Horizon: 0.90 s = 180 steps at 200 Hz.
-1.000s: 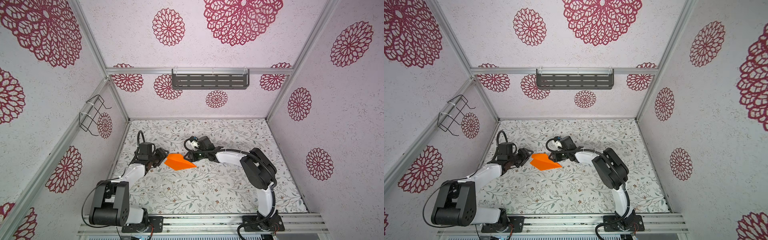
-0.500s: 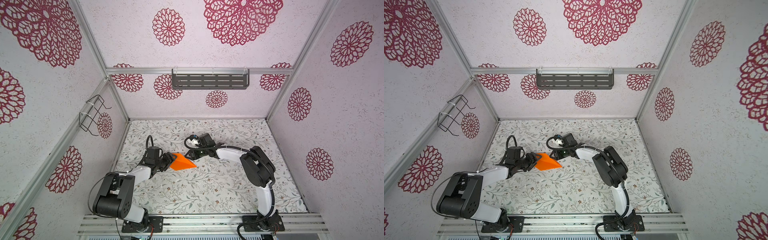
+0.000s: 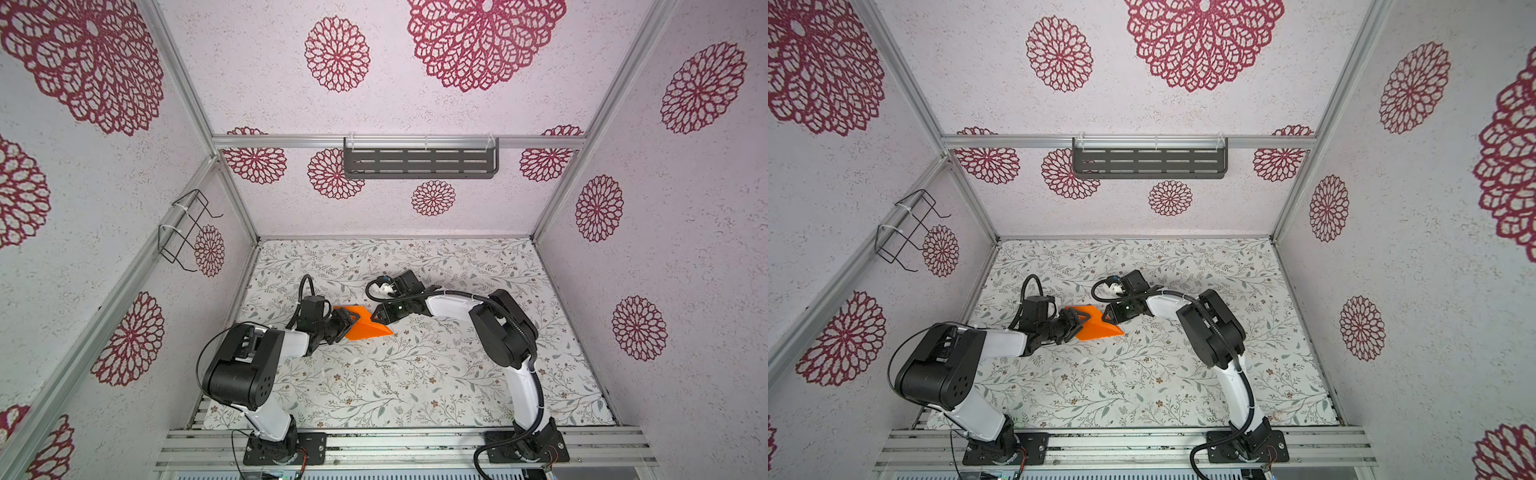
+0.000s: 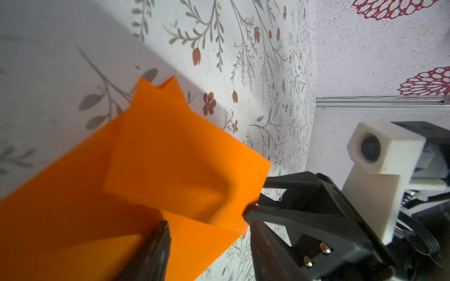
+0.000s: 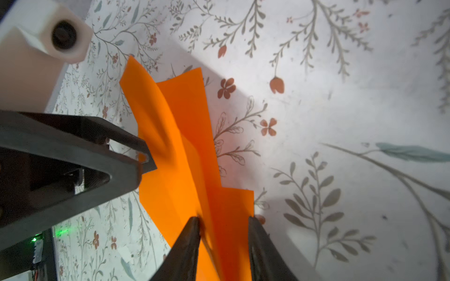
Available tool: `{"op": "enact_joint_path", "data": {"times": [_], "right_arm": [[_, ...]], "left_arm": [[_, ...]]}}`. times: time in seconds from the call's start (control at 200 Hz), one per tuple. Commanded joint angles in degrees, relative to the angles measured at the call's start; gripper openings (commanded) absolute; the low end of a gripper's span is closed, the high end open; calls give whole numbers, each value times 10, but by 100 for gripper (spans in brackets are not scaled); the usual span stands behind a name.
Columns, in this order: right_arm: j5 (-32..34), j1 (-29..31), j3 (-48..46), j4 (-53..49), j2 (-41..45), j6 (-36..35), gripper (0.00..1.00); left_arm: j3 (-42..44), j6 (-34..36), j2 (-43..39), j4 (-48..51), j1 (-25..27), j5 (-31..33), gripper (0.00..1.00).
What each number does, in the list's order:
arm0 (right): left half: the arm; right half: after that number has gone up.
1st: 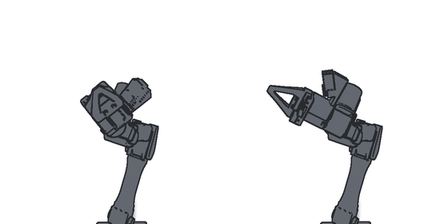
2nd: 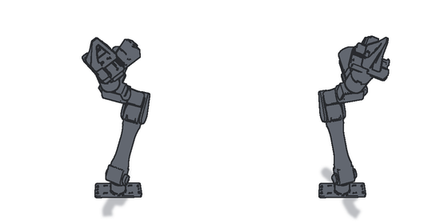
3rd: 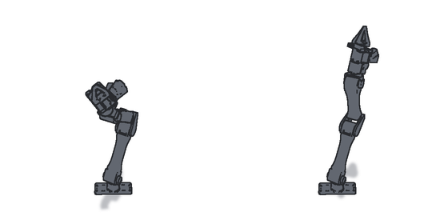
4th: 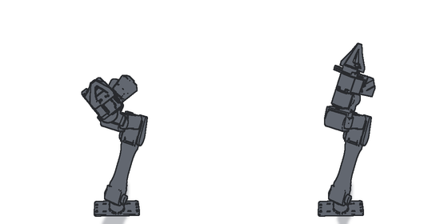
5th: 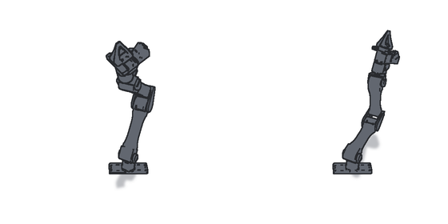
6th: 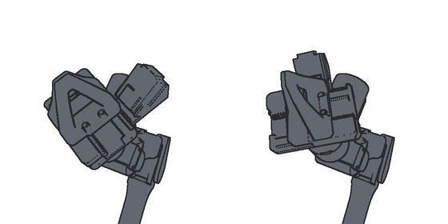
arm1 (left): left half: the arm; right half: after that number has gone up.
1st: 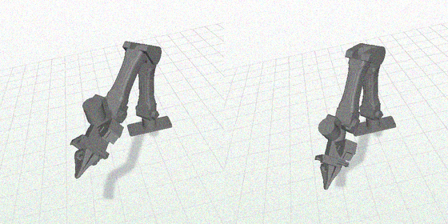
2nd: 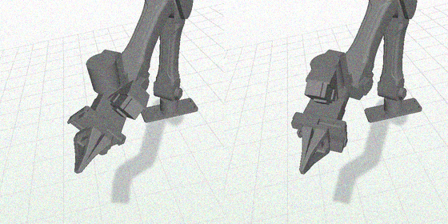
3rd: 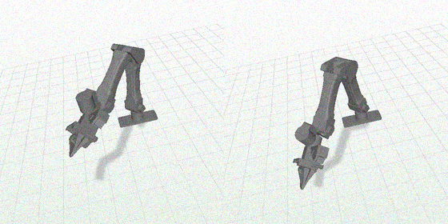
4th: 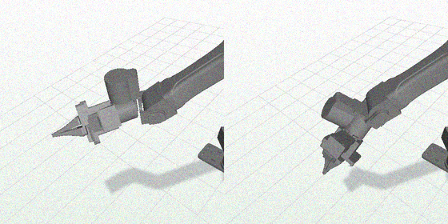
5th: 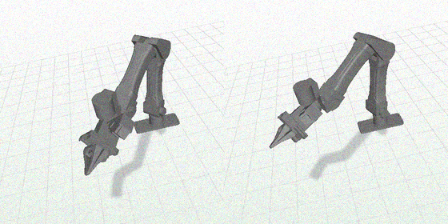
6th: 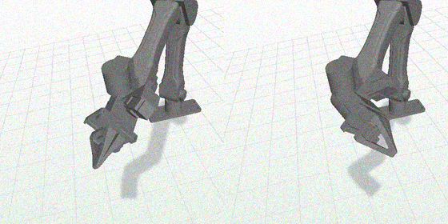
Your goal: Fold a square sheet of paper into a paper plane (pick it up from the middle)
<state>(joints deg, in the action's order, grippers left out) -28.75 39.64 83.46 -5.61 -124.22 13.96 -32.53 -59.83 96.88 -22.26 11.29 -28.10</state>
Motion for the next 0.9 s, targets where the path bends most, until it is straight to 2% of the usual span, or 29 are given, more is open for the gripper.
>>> {"op": "enact_joint_path", "data": {"times": [0.0, 0.305, 0.385, 0.595, 0.725, 0.896], "right_arm": [[5, -2, 15, -8, -1, -7, 36], [-30, -9, 11, 8, -11, 16, 30], [-36, -11, 9, 12, -12, 21, 29], [-35, -17, -9, 40, -1, 44, 29], [-20, -29, -48, 97, 37, 78, 34], [57, -50, -120, 168, 117, 115, 45]], "left_arm": [[1, -1, 17, -54, 4, -12, 52], [-17, -7, 48, -81, 4, -18, 41], [-25, -12, 58, -87, 4, -19, 40], [-34, -28, 76, -105, 4, -16, 28], [-38, -23, 73, -99, 3, -5, 19], [-50, 4, 56, -55, 1, 11, 11]]}}
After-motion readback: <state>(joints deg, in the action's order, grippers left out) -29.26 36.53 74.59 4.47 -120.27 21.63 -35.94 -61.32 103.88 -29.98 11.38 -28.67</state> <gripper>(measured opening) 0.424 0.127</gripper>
